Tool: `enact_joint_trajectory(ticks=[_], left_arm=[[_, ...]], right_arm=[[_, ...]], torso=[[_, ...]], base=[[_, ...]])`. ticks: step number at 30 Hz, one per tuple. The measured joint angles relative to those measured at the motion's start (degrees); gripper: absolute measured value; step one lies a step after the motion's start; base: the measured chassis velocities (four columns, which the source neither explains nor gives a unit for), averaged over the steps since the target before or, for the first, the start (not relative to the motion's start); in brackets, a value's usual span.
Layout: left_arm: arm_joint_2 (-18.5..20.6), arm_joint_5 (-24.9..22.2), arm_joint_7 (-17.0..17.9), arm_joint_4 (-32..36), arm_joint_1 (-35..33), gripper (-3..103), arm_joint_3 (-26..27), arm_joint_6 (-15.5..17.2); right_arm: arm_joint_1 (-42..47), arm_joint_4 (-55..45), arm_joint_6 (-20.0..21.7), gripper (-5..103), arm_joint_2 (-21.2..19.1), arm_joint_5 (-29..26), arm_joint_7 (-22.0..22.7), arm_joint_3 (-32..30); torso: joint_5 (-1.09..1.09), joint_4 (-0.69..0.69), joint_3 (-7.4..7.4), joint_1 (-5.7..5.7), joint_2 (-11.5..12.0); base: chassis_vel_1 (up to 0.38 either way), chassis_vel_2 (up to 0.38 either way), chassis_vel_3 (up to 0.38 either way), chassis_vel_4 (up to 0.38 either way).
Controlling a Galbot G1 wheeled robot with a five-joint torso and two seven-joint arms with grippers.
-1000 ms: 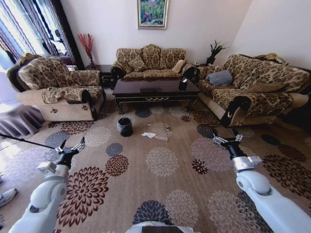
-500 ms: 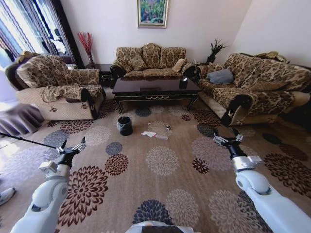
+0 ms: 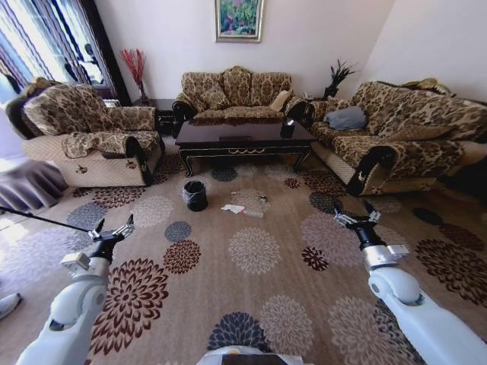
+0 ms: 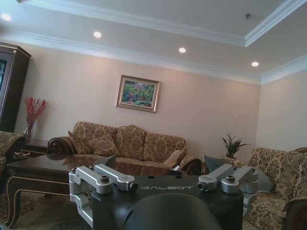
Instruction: Move to the front of the table and pick up the trash from the floor, then place it into the trash bin.
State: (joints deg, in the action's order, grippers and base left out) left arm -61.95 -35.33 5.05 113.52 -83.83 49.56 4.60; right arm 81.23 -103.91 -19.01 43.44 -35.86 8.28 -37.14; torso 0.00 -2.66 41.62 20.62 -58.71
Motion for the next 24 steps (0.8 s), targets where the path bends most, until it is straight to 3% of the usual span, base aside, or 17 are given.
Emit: enact_joint_trajectory(ticks=[24], left_arm=[[-0.2,0.2,-0.1,0.4,-0.6,100,0.3,-0.2]], right_arm=[[0.2,-0.1,-0.2,100,0.5,0.1,0.1,0.1]], torso=[[0.00,0.00,-3.75,-2.87,6.6]], base=[[0.000,0.000,0.000,0.000]])
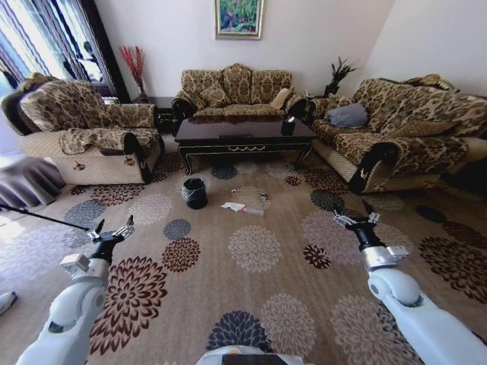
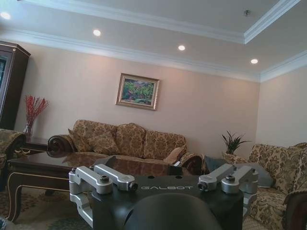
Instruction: Move to the front of the table and pick up the trash from the floor, then place it into the trash bin.
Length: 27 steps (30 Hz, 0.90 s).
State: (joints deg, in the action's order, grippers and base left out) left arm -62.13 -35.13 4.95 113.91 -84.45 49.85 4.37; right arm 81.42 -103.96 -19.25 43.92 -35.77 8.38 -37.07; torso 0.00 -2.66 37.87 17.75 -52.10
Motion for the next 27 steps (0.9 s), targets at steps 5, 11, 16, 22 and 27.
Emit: enact_joint_trajectory(ticks=[5,11,16,22,27], left_arm=[[-0.1,0.1,0.0,0.0,0.0,100,0.0,-0.1],[-0.1,0.2,-0.1,-0.1,0.1,100,-0.1,-0.2],[-0.1,0.3,-0.1,-0.2,0.1,100,-0.1,-0.2],[-0.1,0.3,-0.1,-0.3,0.1,100,-0.2,-0.2],[-0.1,0.4,-0.1,-0.4,0.2,100,-0.3,-0.2]], right_arm=[[-0.2,0.0,-0.1,100,0.0,0.0,0.2,0.0],[-0.3,0.2,-0.3,100,0.0,0.1,0.1,0.1],[-0.3,0.3,-0.3,100,0.1,0.2,0.1,0.3],[-0.6,0.4,-0.5,100,0.2,0.2,0.1,0.4],[-0.7,0.5,-0.5,100,0.3,0.2,0.5,0.5]], torso=[[0.00,0.00,-0.74,-0.57,1.3],[0.00,0.00,-1.81,-1.43,3.2],[0.00,0.00,-2.40,-1.88,4.3],[0.00,0.00,-3.23,-2.51,5.7],[0.00,0.00,-3.91,-3.06,6.9]], base=[[0.000,0.000,0.000,0.000],[0.000,0.000,0.000,0.000],[0.000,0.000,0.000,0.000],[0.000,0.000,0.000,0.000],[0.000,0.000,0.000,0.000]])
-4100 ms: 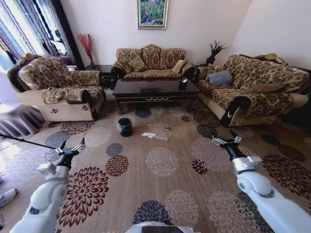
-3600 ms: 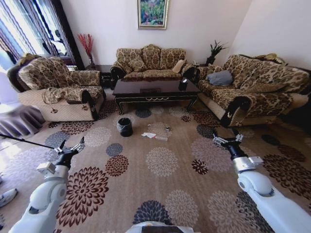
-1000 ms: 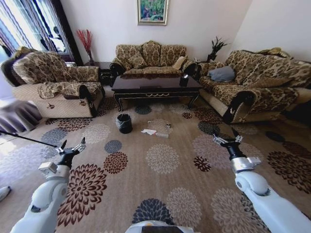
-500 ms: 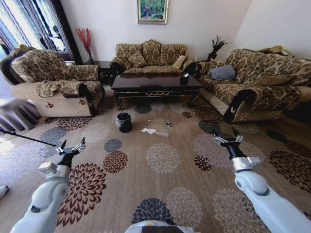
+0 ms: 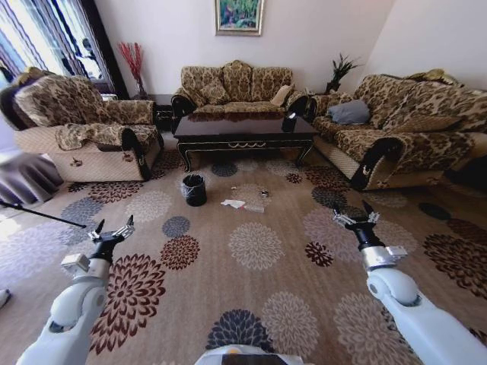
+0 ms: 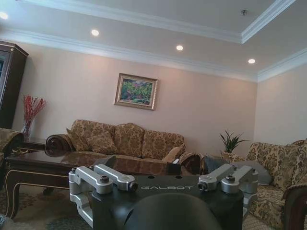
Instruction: Move to the front of the table and pick up the trash from the floor, then place it into the trash bin.
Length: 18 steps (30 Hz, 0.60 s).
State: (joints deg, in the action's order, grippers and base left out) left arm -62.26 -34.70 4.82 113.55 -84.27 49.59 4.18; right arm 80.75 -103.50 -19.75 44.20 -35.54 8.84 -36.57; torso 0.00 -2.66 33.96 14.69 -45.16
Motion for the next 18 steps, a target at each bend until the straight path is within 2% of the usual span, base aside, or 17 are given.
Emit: enact_joint_trajectory(ticks=[18], left_arm=[[-0.3,0.2,0.0,-0.4,-0.1,100,-0.1,0.0]], right_arm=[[-0.5,0.1,-0.3,100,0.3,0.1,0.3,0.7]], torso=[[0.00,0.00,-2.71,-1.88,4.6]], base=[[0.000,0.000,0.000,0.000]])
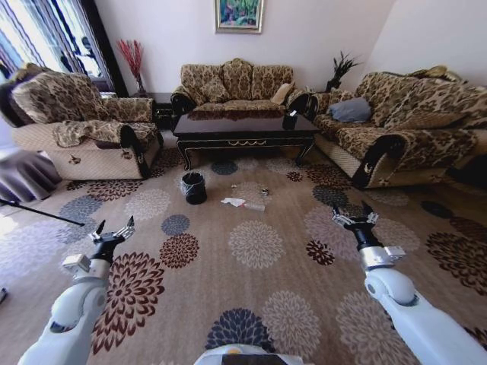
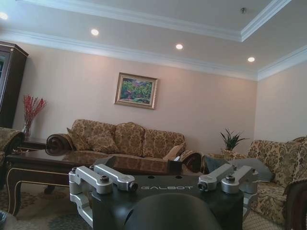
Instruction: Move to the front of the table and pick up the trash from the floor, then place it into the trash bin.
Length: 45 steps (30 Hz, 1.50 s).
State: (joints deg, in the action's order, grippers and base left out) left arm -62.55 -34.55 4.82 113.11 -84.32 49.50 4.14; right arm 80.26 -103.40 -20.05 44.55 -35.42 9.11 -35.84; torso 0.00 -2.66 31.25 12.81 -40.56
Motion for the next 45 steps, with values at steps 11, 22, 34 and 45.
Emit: enact_joint_trajectory(ticks=[11,22,34,45], left_arm=[[0.0,0.1,0.0,0.3,-0.4,100,0.1,0.0],[0.1,0.1,0.0,0.3,-0.5,100,0.3,0.0],[0.1,0.2,0.0,0.1,-0.2,100,0.1,0.0],[-0.1,0.4,0.0,-0.1,-0.1,100,0.0,-0.1]], right_arm=[[0.1,0.2,-0.3,100,-0.1,0.8,-0.4,0.0],[0.6,0.4,-3.4,100,-1.0,-1.6,-9.3,-0.1],[1.0,0.9,-3.4,100,-1.7,-1.1,-13.2,-0.7],[2.5,-1.1,5.7,100,-2.5,-2.1,-6.5,-2.7]], torso=[[0.00,0.00,-1.66,-1.15,2.8],[0.00,0.00,-3.32,-2.25,5.6],[-0.01,0.00,-4.95,-3.35,8.3],[-0.01,0.00,-6.53,-4.37,10.9]], base=[[0.000,0.000,0.000,0.000],[0.000,0.000,0.000,0.000],[0.000,0.000,0.000,0.000],[0.000,0.000,0.000,0.000]])
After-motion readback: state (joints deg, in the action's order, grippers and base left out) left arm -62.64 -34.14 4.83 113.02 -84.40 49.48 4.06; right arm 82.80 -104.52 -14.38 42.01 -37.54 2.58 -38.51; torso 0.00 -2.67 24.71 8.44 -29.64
